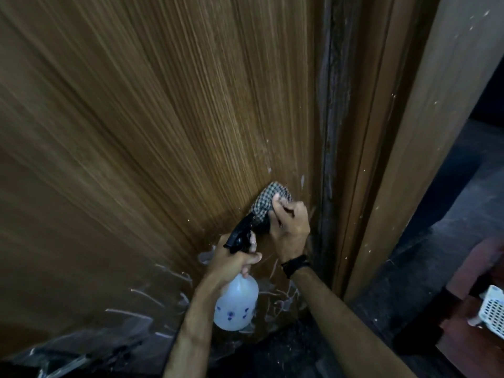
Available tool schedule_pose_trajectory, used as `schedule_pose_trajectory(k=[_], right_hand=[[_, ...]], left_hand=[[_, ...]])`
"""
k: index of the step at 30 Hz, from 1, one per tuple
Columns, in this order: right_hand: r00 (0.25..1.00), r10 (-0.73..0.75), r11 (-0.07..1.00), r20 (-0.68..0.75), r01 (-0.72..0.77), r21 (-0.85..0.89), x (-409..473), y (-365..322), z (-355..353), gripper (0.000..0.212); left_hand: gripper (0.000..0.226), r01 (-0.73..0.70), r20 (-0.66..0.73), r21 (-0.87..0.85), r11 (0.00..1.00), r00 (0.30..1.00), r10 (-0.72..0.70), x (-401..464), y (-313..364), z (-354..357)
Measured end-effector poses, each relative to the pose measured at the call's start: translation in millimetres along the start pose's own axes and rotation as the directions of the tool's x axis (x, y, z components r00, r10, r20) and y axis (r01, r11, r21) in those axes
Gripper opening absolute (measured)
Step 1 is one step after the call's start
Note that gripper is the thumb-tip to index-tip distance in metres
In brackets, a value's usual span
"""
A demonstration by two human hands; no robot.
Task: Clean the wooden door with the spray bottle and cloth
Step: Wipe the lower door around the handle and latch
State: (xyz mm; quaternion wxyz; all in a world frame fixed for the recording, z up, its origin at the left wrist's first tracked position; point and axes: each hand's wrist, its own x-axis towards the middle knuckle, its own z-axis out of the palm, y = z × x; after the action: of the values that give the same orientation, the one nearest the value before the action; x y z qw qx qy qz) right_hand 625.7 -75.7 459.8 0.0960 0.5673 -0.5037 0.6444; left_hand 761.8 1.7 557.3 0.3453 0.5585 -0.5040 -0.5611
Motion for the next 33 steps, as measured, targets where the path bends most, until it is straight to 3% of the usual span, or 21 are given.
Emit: schedule_pose_trajectory(k=[5, 8, 10, 13, 16, 18, 21, 26, 30, 33], right_hand=[[0.977, 0.213, 0.967, 0.026, -0.214, 0.141, -8.6, 6.0, -9.3, 0.044], [0.962, 0.249, 0.963, -0.109, -0.234, 0.13, 35.3, -6.0, -10.2, 0.042], [0.961, 0.204, 0.973, -0.186, -0.178, 0.144, 68.4, -17.6, -9.2, 0.04], [0.977, 0.092, 0.991, -0.19, -0.072, 0.113, 86.1, -31.5, -6.1, 0.043], [0.993, -0.073, 0.997, -0.095, 0.075, 0.014, 54.1, -28.8, -1.6, 0.045], [0.995, -0.092, 0.996, 0.027, 0.091, 0.015, 20.3, -15.5, -0.7, 0.044], [0.992, 0.059, 0.994, 0.11, -0.069, 0.085, -12.7, 2.4, -7.4, 0.045], [0.902, 0.431, 0.897, 0.013, -0.43, 0.098, -8.5, 26.8, -33.1, 0.04], [0.897, 0.43, 0.903, -0.097, -0.428, 0.043, 4.2, 30.9, -51.4, 0.044], [0.912, 0.401, 0.916, -0.082, -0.4, 0.029, 9.4, 31.1, -53.8, 0.044]], left_hand=[[0.028, -0.019, 0.009, 0.01, 1.0, 1.0, 0.019, 0.0, -0.9, 2.0], [0.027, -0.035, 0.011, -0.007, 0.999, 0.999, 0.035, -2.7, -1.6, 0.6], [0.025, -0.028, 0.007, 0.008, 1.0, 1.0, 0.028, -4.7, -2.1, -1.7], [0.024, -0.011, 0.005, 0.004, 1.0, 1.0, 0.011, -4.4, -2.8, -5.1], [0.024, -0.01, -0.014, 0.013, 1.0, 1.0, 0.01, -1.6, -1.5, -6.3], [0.024, -0.007, -0.028, 0.017, 1.0, 1.0, 0.008, 0.1, -1.8, -4.1], [0.026, 0.003, -0.032, 0.018, 1.0, 0.999, -0.003, 3.1, -4.6, 1.7], [0.026, 0.006, 0.039, 0.047, 0.999, 0.999, -0.008, 5.4, -12.4, 16.9], [0.026, 0.037, 0.054, 0.076, 0.996, 0.998, -0.041, 9.5, -15.9, 33.6], [0.025, 0.05, 0.018, 0.096, 0.994, 0.999, -0.052, 13.3, -17.5, 42.8]])
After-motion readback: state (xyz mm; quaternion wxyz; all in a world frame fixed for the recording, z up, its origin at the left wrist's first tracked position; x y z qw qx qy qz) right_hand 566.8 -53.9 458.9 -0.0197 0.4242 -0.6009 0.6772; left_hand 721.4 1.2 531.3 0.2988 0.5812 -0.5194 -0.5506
